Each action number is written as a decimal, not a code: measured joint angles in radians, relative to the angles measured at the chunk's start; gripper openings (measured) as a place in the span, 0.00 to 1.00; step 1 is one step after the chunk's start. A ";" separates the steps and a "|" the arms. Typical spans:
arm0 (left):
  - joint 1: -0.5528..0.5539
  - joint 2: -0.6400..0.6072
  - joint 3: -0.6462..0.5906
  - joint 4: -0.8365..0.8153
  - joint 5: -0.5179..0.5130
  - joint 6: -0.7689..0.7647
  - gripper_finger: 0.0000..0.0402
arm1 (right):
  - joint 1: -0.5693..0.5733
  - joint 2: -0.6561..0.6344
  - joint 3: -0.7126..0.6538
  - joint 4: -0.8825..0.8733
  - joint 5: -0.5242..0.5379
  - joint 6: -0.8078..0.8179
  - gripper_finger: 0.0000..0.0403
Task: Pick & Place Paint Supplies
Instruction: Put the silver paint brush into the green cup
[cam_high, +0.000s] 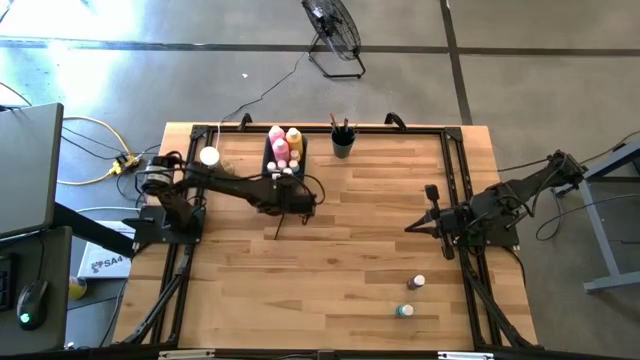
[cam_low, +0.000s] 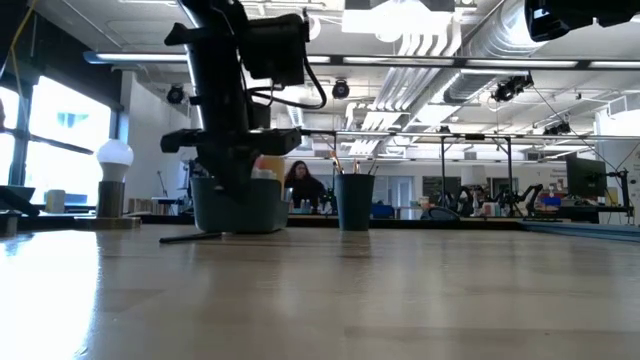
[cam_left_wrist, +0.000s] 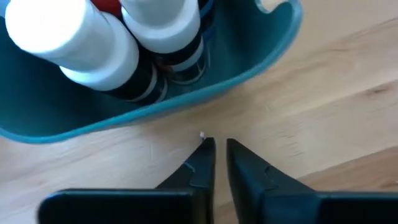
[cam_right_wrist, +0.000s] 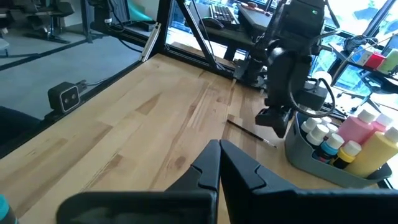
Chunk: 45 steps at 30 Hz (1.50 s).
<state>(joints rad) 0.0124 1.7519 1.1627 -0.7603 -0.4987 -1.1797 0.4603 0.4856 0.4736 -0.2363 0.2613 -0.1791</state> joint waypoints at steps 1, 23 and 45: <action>0.006 0.000 0.000 0.000 0.010 0.005 0.11 | 0.000 0.001 0.000 0.000 -0.002 0.001 0.00; 0.019 0.066 -0.001 0.010 0.067 -0.081 0.33 | 0.000 0.006 0.000 -0.023 -0.002 0.028 0.00; 0.019 0.157 0.002 0.042 -0.021 -0.108 0.31 | 0.000 0.006 0.000 -0.026 -0.002 0.028 0.00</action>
<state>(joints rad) 0.0311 1.9091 1.1645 -0.7185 -0.5198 -1.2881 0.4603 0.4919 0.4740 -0.2626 0.2592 -0.1509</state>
